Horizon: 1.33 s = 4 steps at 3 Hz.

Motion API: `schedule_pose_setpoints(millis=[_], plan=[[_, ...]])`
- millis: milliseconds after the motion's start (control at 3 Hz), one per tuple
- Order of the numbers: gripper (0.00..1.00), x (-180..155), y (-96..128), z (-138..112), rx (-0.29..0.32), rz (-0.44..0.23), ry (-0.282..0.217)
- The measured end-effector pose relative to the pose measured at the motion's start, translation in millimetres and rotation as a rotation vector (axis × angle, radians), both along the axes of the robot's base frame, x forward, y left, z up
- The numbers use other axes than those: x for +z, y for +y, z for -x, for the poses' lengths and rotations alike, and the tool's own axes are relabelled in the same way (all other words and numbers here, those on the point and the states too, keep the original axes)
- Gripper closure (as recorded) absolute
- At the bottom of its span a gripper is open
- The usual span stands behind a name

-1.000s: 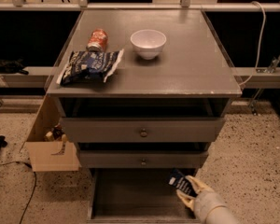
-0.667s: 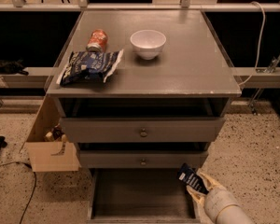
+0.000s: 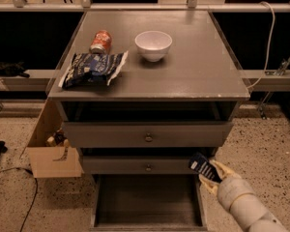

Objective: Pick rxbar blueberry from bottom drawer and place on counter

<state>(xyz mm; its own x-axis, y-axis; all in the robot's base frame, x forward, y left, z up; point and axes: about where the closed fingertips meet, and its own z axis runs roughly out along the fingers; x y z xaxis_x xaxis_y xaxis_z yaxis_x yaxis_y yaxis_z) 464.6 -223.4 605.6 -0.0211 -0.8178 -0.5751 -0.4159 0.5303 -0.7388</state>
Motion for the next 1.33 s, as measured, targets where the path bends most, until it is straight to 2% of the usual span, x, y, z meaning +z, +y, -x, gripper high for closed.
schedule_pose_setpoints(millis=[667,1333], plan=[[1.00,68.0,-20.9,-36.5,-0.009,0.097,-0.063],[1.00,80.9,-24.5,-37.6,-0.010,0.122,-0.083]])
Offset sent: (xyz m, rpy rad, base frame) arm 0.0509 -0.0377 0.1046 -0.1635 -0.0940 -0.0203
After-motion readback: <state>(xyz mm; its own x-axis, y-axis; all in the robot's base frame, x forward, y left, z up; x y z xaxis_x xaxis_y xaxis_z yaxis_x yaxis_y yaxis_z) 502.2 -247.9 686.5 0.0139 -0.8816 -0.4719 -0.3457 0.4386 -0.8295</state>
